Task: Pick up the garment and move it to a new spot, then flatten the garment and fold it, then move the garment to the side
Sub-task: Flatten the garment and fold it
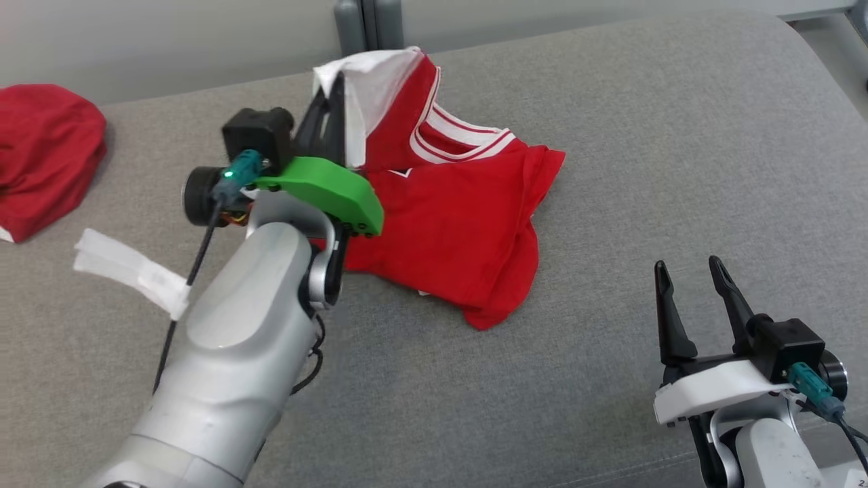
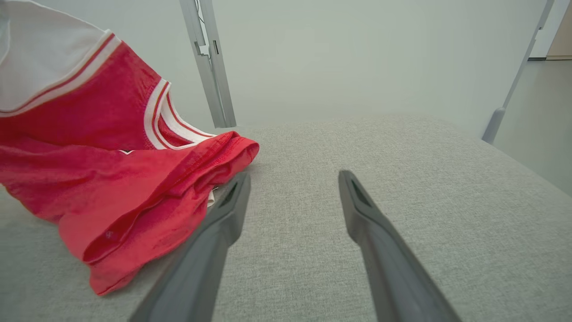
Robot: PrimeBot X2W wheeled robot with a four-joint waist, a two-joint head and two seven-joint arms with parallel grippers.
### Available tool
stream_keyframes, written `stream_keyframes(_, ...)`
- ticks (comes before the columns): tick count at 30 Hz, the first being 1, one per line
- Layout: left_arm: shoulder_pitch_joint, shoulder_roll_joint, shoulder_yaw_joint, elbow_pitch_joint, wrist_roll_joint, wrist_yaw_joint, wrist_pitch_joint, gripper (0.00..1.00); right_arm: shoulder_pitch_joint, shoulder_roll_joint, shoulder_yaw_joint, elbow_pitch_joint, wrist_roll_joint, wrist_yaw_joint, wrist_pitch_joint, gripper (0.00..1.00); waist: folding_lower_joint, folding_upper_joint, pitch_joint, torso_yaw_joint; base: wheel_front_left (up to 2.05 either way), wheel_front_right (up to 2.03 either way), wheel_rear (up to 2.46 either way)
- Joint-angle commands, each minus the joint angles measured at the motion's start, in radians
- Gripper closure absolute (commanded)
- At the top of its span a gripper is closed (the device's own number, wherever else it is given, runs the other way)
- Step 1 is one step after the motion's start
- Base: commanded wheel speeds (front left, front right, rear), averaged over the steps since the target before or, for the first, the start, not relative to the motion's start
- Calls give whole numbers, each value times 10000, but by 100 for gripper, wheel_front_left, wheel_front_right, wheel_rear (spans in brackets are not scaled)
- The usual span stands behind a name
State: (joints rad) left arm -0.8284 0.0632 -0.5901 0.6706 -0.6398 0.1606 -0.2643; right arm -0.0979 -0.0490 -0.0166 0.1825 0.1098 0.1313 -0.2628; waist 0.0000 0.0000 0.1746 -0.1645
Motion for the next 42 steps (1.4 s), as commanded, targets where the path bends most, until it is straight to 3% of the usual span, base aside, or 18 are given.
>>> stream_keyframes(1, 413, 189, 304, -136, 45, 105, 2, 100, 185, -25, -4, 18, -63, -10, -31, 0, 0, 0, -325, 326, 0, 0, 0)
stream_keyframes(11, 2933, 551, 2778, -868, -433, 336, -1, 100, 588, -26, -205, 36, -191, -10, -31, 0, 0, 0, -776, 1284, 0, 0, 0)
stream_keyframes(17, 4398, 406, 3857, -898, -750, 208, -2, 100, 736, -26, -227, 56, -261, -10, -31, 0, 0, 0, -899, 1747, 0, 0, 0)
stream_keyframes(33, 6439, -31, 4281, -346, -2184, -621, 114, 100, 822, -25, -296, 91, -341, -10, -31, 0, 0, 0, -1006, 1895, 0, 0, 0)
stream_keyframes(39, 6784, -93, 4054, -685, -2532, -614, 84, 100, 794, -25, -494, 79, -354, -10, -31, 0, 0, 0, -1033, 1939, 0, 0, 0)
stream_keyframes(40, 6779, -93, 4052, -751, -2533, -608, 64, 78, 786, -27, -508, 69, -361, -10, -31, 0, 0, 0, -1040, 1951, 0, 0, 0)
stream_keyframes(41, 6758, -95, 4036, -828, -2484, -607, 69, 29, 765, -25, -508, 64, -370, -10, -31, 0, 0, 0, -1050, 1963, 0, 0, 0)
stream_keyframes(42, 6712, -99, 4044, -910, -2410, -611, 55, 0, 750, -25, -501, 58, -371, -10, -31, 0, 0, 0, -1061, 1972, 0, 0, 0)
